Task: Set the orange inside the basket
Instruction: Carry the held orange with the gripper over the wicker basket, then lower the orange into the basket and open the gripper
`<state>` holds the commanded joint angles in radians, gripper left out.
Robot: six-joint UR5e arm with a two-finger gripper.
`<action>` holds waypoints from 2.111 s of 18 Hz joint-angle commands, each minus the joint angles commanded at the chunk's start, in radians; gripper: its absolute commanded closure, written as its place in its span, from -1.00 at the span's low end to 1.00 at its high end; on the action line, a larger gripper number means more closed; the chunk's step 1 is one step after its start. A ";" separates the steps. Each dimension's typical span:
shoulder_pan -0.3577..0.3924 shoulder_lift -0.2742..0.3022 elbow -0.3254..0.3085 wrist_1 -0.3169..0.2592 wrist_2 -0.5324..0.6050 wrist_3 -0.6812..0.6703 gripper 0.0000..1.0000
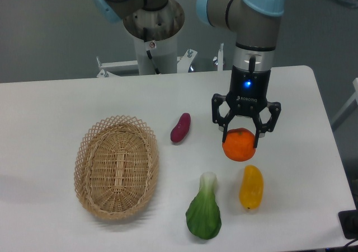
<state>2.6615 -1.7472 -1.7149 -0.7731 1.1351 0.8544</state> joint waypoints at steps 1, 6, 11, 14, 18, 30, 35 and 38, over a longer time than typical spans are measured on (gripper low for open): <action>0.000 0.002 -0.006 0.000 0.002 0.000 -0.20; 0.000 0.002 -0.006 0.000 0.002 -0.006 -0.20; -0.005 0.023 -0.031 -0.002 0.003 -0.011 -0.20; -0.040 0.023 -0.038 -0.006 0.012 -0.029 -0.20; -0.096 0.055 -0.074 -0.008 0.012 -0.133 -0.20; -0.466 -0.012 -0.173 0.006 0.290 -0.379 -0.20; -0.518 -0.109 -0.152 0.014 0.302 -0.384 -0.20; -0.528 -0.164 -0.137 0.037 0.302 -0.384 -0.20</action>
<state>2.1338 -1.9112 -1.8515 -0.7363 1.4373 0.4709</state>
